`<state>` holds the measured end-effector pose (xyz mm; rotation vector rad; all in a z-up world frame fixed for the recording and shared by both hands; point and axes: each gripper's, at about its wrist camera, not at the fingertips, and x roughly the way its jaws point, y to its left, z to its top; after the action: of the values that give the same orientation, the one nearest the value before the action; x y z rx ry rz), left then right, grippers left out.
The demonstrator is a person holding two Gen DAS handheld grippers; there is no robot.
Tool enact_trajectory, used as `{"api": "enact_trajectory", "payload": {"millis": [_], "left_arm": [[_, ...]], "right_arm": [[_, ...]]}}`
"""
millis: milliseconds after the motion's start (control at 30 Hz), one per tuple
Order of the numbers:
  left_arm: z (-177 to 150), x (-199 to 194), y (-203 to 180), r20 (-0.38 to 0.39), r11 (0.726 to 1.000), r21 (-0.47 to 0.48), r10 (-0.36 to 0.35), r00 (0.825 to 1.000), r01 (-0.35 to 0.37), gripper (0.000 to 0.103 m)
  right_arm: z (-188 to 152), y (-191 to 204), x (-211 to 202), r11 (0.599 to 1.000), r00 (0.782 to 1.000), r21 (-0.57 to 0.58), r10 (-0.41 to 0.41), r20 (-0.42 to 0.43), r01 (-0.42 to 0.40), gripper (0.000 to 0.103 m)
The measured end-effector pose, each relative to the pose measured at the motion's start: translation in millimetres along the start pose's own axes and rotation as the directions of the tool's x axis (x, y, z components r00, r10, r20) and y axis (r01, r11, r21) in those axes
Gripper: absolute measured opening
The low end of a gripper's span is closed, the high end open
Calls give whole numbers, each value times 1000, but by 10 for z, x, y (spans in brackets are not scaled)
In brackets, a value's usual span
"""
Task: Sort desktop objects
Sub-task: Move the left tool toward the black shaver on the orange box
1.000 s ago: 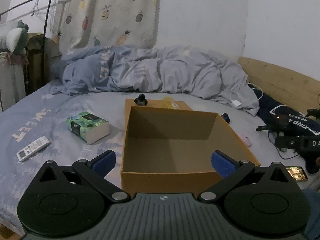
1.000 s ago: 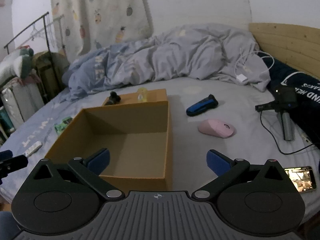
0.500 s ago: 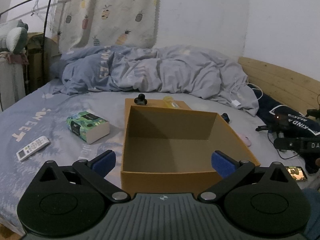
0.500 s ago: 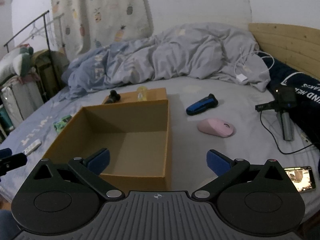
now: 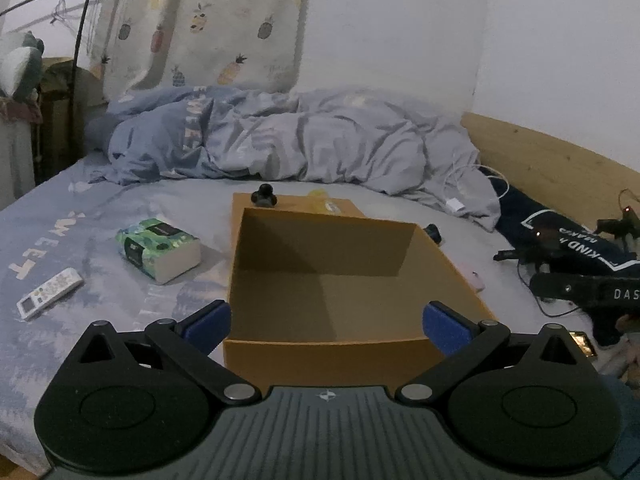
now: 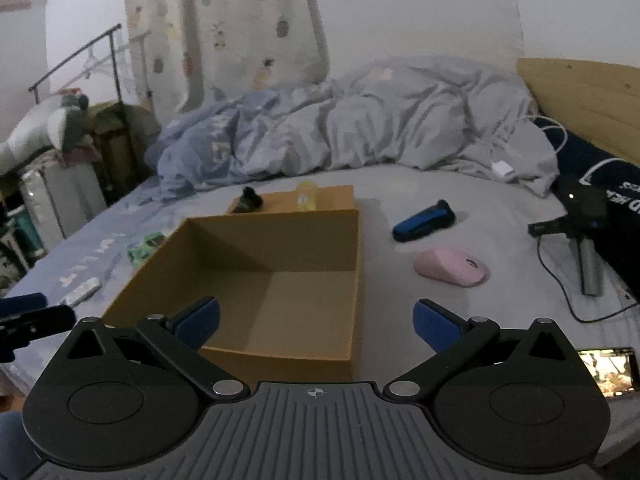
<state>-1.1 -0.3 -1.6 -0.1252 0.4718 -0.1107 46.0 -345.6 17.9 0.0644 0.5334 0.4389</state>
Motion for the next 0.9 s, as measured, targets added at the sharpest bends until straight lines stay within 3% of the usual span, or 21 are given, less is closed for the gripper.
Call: {"api": "enact_trajectory", "payload": {"millis": [300, 600, 800, 900], "left_arm": [[21, 48, 52, 29, 1000, 4, -13, 1000, 13, 103], [37, 131, 120, 56, 1000, -3, 4, 998, -4, 103], [49, 73, 50, 122, 998, 54, -19, 992, 12, 103], [46, 45, 49, 149, 999, 37, -27, 988, 21, 103]], "right_arm": [[40, -52, -87, 999, 997, 8, 36, 71, -37, 103], [70, -166, 1, 997, 996, 40, 71, 51, -73, 103], [87, -173, 49, 997, 997, 41, 62, 47, -64, 103], [119, -184, 47, 997, 997, 53, 52, 52, -55, 103]]}}
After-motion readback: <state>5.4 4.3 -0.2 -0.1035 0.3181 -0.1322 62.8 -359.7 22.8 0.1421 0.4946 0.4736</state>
